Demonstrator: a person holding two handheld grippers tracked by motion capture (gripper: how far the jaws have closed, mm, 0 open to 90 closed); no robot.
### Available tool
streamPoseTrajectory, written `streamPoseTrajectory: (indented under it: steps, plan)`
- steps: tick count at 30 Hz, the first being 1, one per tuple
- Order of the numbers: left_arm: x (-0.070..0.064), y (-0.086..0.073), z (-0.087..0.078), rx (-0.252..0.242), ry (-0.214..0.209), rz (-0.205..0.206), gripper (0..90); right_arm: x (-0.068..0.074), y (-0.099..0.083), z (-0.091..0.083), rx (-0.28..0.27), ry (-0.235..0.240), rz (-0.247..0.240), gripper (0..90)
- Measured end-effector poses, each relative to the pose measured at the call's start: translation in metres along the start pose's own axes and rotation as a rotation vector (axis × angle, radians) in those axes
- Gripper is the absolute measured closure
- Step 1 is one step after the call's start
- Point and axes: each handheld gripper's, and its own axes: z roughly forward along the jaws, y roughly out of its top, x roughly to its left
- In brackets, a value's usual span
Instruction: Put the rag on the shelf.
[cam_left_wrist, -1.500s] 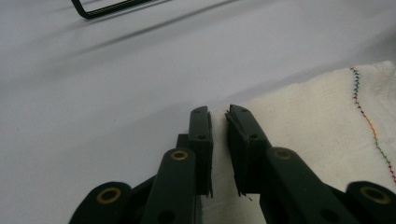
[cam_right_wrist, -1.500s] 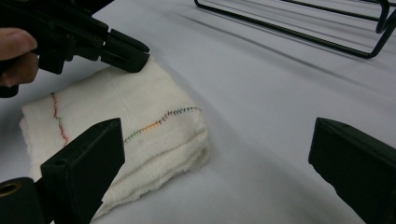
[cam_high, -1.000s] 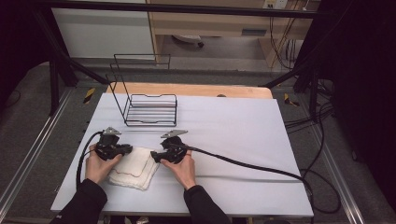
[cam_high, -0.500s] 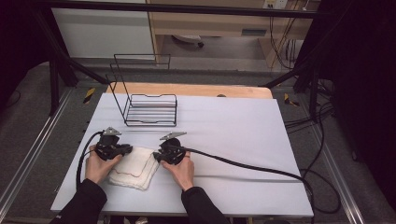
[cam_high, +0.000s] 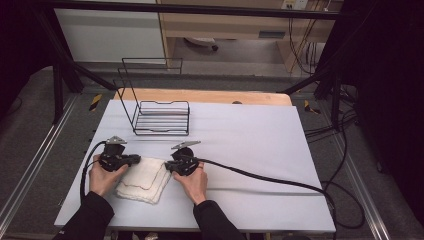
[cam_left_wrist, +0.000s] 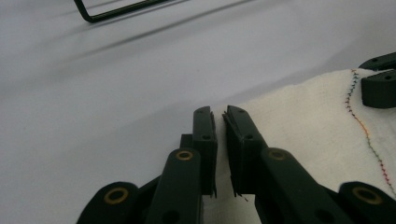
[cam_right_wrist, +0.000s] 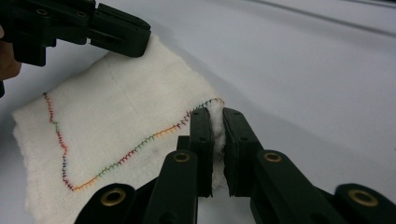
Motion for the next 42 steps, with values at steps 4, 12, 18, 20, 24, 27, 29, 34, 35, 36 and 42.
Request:
streamPoseTrajectory:
  steps: [4,12,18,20,24,27,29,34,35,36,42]
  plan:
    - [0.001,0.001,-0.012,-0.054,-0.013,-0.020,82.8,0.002,0.002,-0.005,-0.021,0.011,-0.006,83.4]
    - [-0.004,-0.001,-0.036,-0.135,-0.027,-0.013,83.1,0.011,0.008,-0.023,-0.084,0.054,-0.038,83.4]
    - [-0.012,-0.001,-0.051,-0.184,-0.012,0.025,83.2,0.016,0.010,-0.033,-0.127,0.057,-0.078,83.4]
    - [-0.013,0.000,-0.055,-0.199,-0.010,0.031,83.2,0.018,0.011,-0.037,-0.140,0.059,-0.083,83.5]
    - [-0.016,0.001,-0.063,-0.233,-0.012,0.039,83.2,0.020,0.013,-0.043,-0.163,0.065,-0.091,83.5]
    - [-0.018,0.002,-0.069,-0.260,-0.014,0.040,83.3,0.021,0.017,-0.049,-0.188,0.067,-0.105,83.4]
    - [-0.020,0.002,-0.072,-0.274,-0.011,0.044,83.3,0.023,0.019,-0.053,-0.194,0.062,-0.117,83.4]
    - [-0.023,0.004,-0.078,-0.300,-0.009,0.044,83.3,0.027,0.023,-0.061,-0.212,0.060,-0.142,83.5]
    - [-0.024,0.004,-0.079,-0.303,-0.006,0.047,83.4,0.029,0.025,-0.064,-0.213,0.053,-0.158,83.5]
    - [-0.025,0.004,-0.080,-0.310,-0.003,0.048,83.4,0.029,0.025,-0.064,-0.213,0.053,-0.158,83.5]
    - [-0.029,0.006,-0.088,-0.348,-0.004,0.050,83.4,0.032,0.030,-0.073,-0.238,0.059,-0.172,83.7]
